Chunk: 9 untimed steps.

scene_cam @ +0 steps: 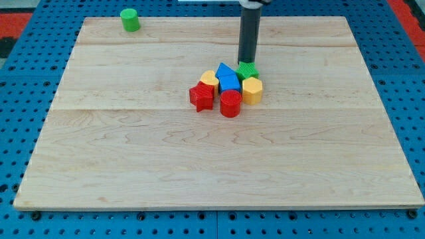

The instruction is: Slide the green circle to the top center

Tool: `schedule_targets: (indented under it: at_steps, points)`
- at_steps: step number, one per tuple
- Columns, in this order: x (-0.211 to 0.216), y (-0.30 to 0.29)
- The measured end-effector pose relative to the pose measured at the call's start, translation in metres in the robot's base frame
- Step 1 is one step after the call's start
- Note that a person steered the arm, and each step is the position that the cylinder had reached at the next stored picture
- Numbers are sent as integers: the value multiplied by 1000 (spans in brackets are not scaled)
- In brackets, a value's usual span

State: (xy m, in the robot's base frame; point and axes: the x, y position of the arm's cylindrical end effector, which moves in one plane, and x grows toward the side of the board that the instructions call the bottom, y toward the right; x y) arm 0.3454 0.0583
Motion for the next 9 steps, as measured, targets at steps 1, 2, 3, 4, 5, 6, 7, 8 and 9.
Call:
schedule_targets:
  at_steps: [1, 2, 3, 4, 5, 6, 7, 8, 9]
  points:
    - [-31, -14]
    - [-98, -6]
    - [-152, -45]
    - [-153, -68]
    - [-141, -176]
    - [-44, -232]
    - [-99, -362]
    - [-154, -339]
    - [-153, -298]
